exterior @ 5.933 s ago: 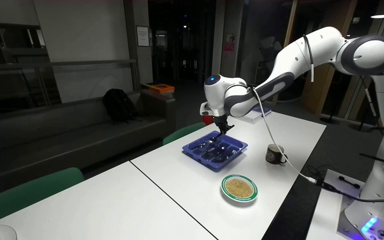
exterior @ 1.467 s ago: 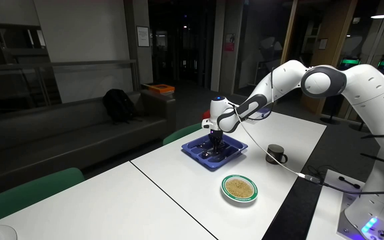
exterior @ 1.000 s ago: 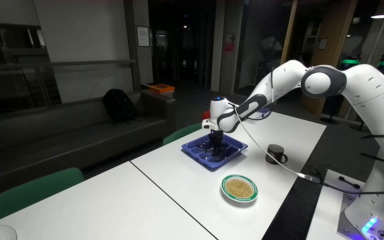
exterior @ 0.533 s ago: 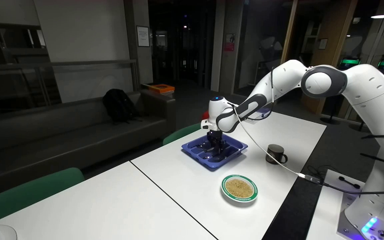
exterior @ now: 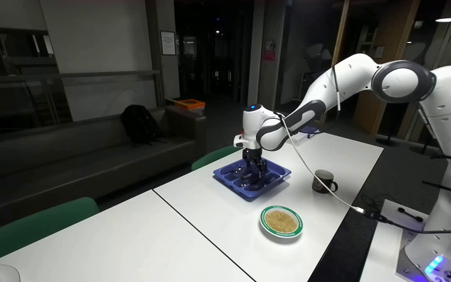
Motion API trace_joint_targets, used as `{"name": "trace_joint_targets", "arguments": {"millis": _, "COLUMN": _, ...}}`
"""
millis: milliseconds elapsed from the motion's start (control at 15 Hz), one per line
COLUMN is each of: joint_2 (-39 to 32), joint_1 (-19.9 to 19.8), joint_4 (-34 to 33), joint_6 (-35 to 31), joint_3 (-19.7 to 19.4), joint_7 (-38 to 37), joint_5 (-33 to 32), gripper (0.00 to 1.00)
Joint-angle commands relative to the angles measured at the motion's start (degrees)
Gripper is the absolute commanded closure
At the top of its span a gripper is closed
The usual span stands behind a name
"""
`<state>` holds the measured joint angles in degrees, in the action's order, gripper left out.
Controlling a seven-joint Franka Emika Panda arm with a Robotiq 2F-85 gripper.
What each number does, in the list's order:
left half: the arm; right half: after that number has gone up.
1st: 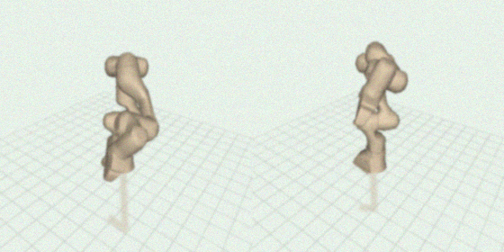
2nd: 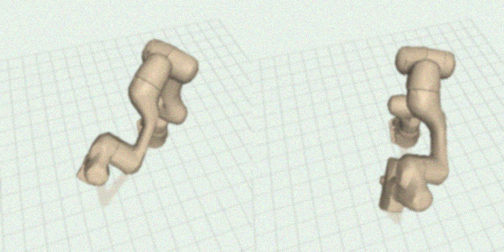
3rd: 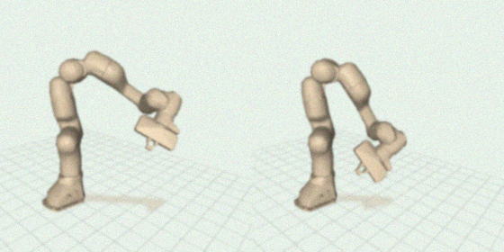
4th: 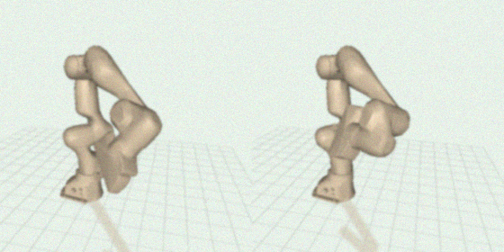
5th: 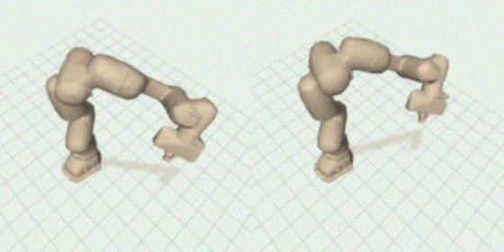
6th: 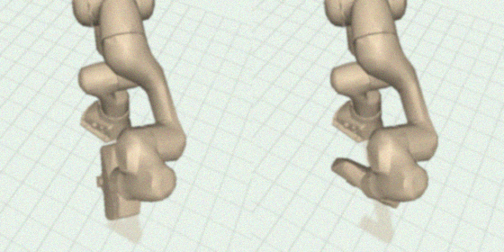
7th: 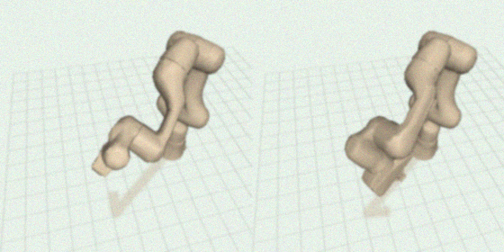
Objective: Pick up a silver spoon from the blue tray, stir the contents in the bowl using the spoon, place the spoon back on the tray
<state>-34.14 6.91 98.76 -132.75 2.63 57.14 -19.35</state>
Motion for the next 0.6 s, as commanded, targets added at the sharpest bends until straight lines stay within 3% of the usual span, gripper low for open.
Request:
{"name": "trace_joint_targets", "arguments": {"millis": 0, "joint_2": 12.0, "joint_1": 1.5, "joint_4": 12.8, "joint_6": 5.6, "joint_3": 2.2, "joint_7": -4.2, "joint_5": -1.0, "gripper": 0.00}}
{"name": "trace_joint_targets", "arguments": {"millis": 200, "joint_2": 19.0, "joint_1": 2.3, "joint_4": 20.8, "joint_6": 8.3, "joint_3": 5.3, "joint_7": -4.6, "joint_5": -0.8, "gripper": 0.00}}
{"name": "trace_joint_targets", "arguments": {"millis": 533, "joint_2": 30.4, "joint_1": 4.0, "joint_4": 35.9, "joint_6": 3.2, "joint_3": 9.8, "joint_7": -4.6, "joint_5": -0.8, "gripper": 0.00}}
